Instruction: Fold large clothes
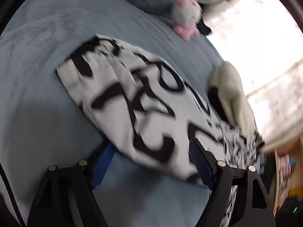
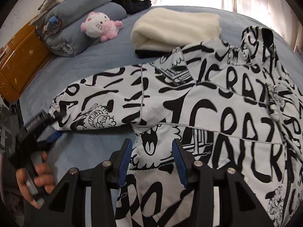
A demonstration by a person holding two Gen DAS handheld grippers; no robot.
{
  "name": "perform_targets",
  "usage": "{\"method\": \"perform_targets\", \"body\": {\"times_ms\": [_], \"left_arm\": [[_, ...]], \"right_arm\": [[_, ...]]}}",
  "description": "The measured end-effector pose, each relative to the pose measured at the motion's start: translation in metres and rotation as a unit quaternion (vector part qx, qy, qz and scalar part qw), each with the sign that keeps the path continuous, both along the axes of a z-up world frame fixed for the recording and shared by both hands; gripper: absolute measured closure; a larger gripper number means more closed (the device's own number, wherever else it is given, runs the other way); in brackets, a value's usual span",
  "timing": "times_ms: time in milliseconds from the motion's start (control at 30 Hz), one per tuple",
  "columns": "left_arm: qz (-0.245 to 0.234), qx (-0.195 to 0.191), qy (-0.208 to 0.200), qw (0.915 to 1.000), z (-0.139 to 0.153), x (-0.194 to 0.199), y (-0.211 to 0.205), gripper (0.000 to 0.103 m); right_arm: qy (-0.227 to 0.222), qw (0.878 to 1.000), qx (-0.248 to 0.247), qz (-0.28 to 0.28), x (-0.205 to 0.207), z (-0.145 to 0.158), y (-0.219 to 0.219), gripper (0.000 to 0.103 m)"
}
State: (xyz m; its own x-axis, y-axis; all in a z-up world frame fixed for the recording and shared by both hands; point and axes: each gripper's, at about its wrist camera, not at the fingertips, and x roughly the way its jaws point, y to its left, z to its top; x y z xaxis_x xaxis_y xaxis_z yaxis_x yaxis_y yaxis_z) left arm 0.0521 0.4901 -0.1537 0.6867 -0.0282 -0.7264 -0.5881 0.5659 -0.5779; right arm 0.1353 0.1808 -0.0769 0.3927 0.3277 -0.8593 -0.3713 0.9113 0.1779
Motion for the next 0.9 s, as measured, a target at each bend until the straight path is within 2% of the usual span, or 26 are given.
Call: {"method": "perform_targets", "body": {"times_ms": [133,167,200,233,300,333,367,467,567,667,767,900], "left_arm": [[0.035,-0.006,0.001,0.9994,-0.005,0.011,0.019,0.029],[0.037,0.003,0.006,0.9993,-0.005,0.015,0.02,0.034],[0.038,0.014,0.014,0.9991,-0.004,0.019,0.021,0.046],[0.036,0.031,0.026,0.9985,-0.004,0.023,0.018,0.052],[0.028,0.05,0.04,0.9975,-0.004,0.029,0.016,0.078],[0.027,0.055,0.041,0.9973,-0.003,0.028,0.017,0.083],[0.027,0.06,0.043,0.9969,-0.002,0.027,0.017,0.093],[0.026,0.075,0.038,0.9962,0.006,0.021,0.016,0.096],[0.02,0.12,0.021,0.9924,0.03,0.016,0.002,0.097],[-0.001,0.159,-0.009,0.9872,0.062,0.014,-0.021,0.097],[-0.037,0.17,-0.051,0.9834,0.097,0.024,-0.052,0.098],[-0.087,0.189,-0.105,0.9725,0.141,0.034,-0.1,0.098]], "right_arm": [[0.017,1.0,-0.004,-0.008,0.006,-0.013,-0.001,0.059],[0.019,1.0,-0.005,-0.011,0.008,-0.016,-0.002,0.059],[0.023,1.0,-0.006,-0.017,0.01,-0.018,-0.004,0.059],[0.025,0.999,-0.007,-0.021,0.012,-0.02,-0.007,0.059],[0.029,0.999,-0.006,-0.028,0.016,-0.023,-0.012,0.059],[0.032,0.999,-0.004,-0.033,0.018,-0.024,-0.014,0.059],[0.035,0.999,-0.002,-0.038,0.02,-0.025,-0.017,0.059],[0.042,0.998,0.0,-0.049,0.024,-0.027,-0.023,0.059],[0.046,0.997,0.006,-0.057,0.025,-0.026,-0.031,0.059],[0.04,0.997,0.009,-0.059,0.023,-0.022,-0.038,0.059],[0.032,0.997,0.016,-0.064,0.019,-0.016,-0.048,0.059],[0.023,0.996,0.03,-0.076,0.015,-0.006,-0.069,0.059]]}}
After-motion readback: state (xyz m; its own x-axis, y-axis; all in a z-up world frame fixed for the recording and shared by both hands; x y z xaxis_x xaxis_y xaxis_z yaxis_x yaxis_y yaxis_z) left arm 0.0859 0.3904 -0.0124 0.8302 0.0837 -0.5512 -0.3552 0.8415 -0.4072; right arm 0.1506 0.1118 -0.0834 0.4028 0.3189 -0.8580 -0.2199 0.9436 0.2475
